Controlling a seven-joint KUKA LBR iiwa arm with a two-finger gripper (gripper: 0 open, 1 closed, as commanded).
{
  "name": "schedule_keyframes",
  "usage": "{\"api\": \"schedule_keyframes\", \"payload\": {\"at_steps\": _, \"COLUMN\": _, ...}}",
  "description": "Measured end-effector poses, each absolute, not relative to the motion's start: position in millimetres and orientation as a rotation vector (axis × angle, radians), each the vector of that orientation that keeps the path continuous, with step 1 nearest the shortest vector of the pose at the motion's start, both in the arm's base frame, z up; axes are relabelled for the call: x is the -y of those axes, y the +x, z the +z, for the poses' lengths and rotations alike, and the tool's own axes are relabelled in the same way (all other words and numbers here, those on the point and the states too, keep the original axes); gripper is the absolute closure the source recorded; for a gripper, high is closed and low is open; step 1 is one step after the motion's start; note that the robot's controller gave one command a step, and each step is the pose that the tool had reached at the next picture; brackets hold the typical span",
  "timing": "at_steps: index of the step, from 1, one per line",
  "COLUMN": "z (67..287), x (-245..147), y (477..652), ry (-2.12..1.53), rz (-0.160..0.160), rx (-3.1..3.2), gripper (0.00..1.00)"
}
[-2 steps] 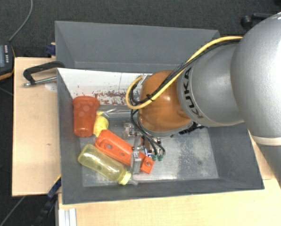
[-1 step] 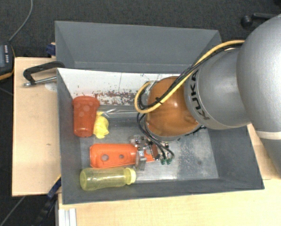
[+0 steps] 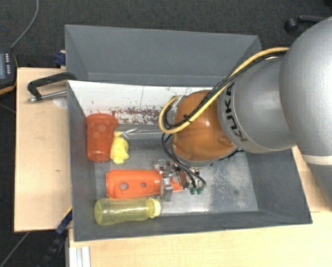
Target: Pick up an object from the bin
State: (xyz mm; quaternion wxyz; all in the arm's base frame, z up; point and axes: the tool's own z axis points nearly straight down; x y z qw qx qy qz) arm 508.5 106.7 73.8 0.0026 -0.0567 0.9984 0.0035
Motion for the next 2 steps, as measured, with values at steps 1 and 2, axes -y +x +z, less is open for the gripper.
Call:
{"api": "schedule_keyframes", "payload": {"at_steps": 1, "z": 151.1, "x": -116.2, "y": 509.9, "ry": -0.189, "rz": 0.014, "rx": -3.127, "gripper": 1.0}}
{"api": "schedule_keyframes", "payload": {"at_steps": 2, "z": 151.1, "x": -116.2, "y": 509.9, "ry": -0.189, "rz": 0.014, "rx": -3.127, "gripper": 1.0}}
